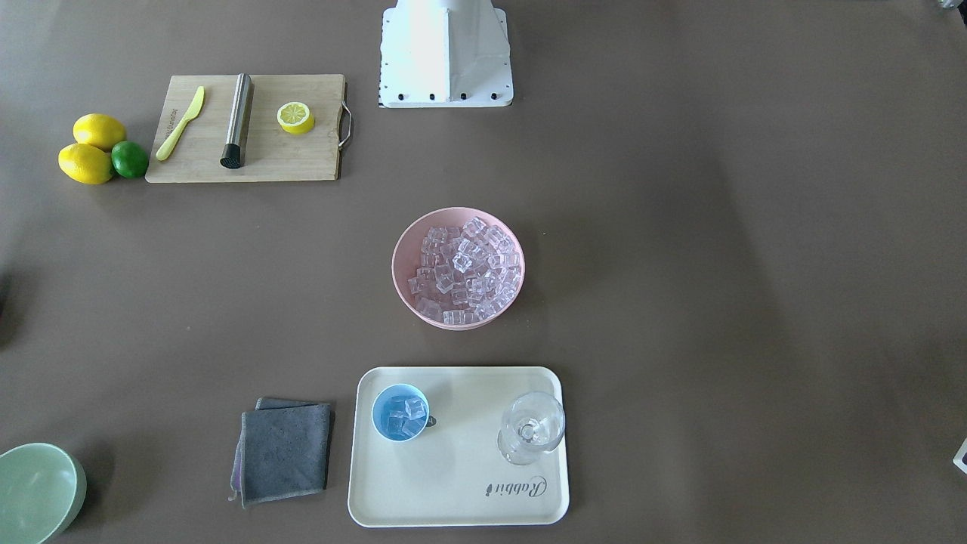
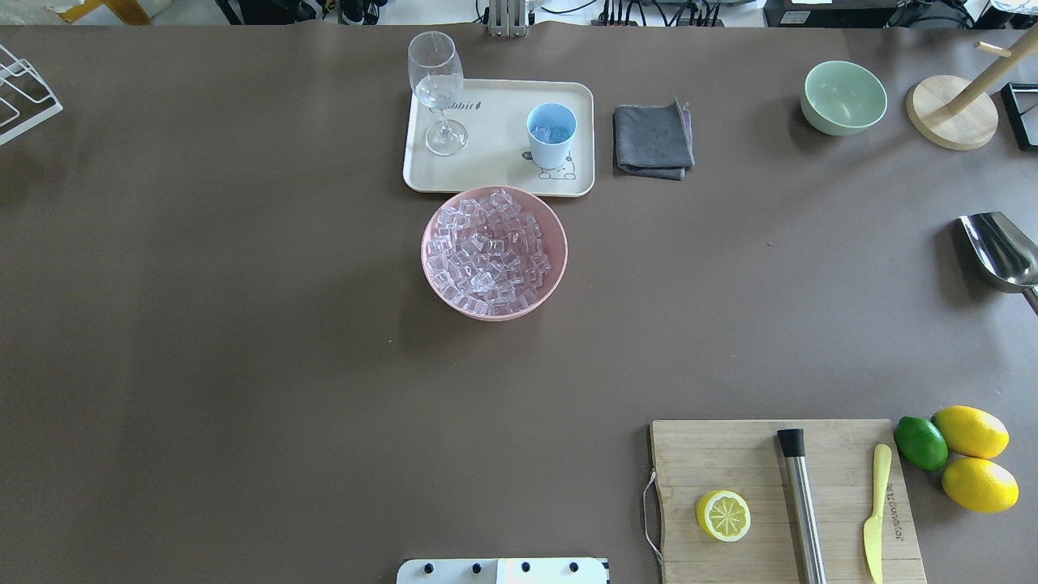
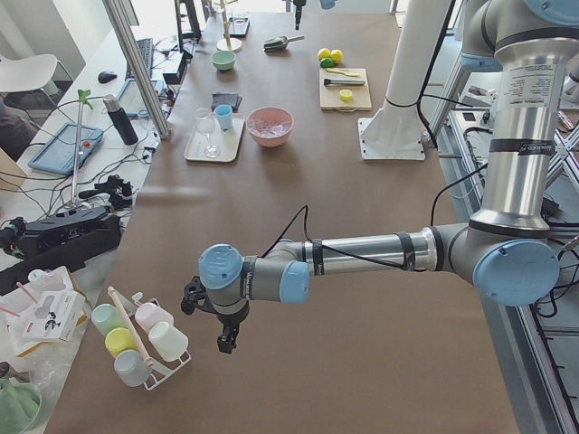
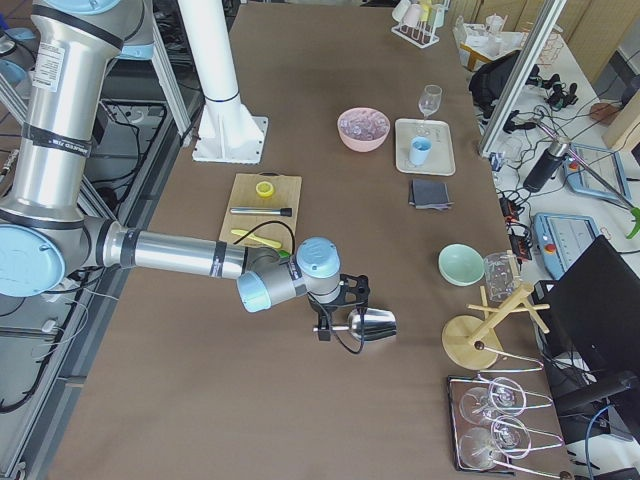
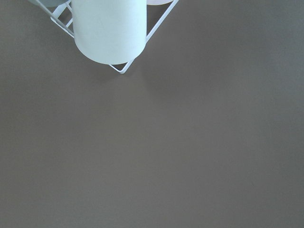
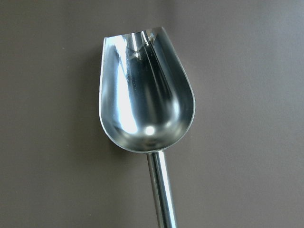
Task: Put ice in cup with scoop
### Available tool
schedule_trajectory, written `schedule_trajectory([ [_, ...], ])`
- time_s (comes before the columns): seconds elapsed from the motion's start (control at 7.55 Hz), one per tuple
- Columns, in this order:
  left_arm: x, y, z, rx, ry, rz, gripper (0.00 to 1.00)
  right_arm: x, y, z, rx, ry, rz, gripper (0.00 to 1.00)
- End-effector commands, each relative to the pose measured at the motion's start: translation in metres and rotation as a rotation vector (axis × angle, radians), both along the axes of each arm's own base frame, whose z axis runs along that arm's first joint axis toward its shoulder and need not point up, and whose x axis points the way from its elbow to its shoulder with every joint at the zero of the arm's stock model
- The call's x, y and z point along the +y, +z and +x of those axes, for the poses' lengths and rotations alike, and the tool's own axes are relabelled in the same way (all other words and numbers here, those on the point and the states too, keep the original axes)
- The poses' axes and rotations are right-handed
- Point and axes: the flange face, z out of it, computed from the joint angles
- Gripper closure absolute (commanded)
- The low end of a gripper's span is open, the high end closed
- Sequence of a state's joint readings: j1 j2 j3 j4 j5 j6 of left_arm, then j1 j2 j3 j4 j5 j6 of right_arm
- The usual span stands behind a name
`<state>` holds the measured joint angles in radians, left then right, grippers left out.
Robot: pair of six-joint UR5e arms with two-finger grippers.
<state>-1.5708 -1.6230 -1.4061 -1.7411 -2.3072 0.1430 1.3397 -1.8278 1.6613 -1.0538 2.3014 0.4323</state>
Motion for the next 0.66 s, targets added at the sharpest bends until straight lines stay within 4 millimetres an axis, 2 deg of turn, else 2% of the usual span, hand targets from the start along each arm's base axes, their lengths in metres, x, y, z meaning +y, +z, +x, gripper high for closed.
schedule_trajectory([
  [0.0, 0.0, 0.0, 0.0, 0.0, 0.0, 0.0, 0.01, -0.004, -0.035, 0.057, 0.033, -0.053, 0.004, 0.0],
  [0.13, 0.0, 0.0, 0.0, -0.002, 0.0, 0.0, 0.01, -0.001, -0.047, 0.091, 0.047, -0.105, -0.01, 0.0],
  [0.26, 0.0, 0.0, 0.0, -0.002, 0.0, 0.0, 0.01, 0.0, -0.052, 0.109, 0.045, -0.099, -0.047, 0.0],
  [0.53, 0.0, 0.0, 0.0, 0.0, 0.0, 0.0, 0.01, 0.004, -0.049, 0.118, 0.038, -0.078, -0.061, 0.0],
])
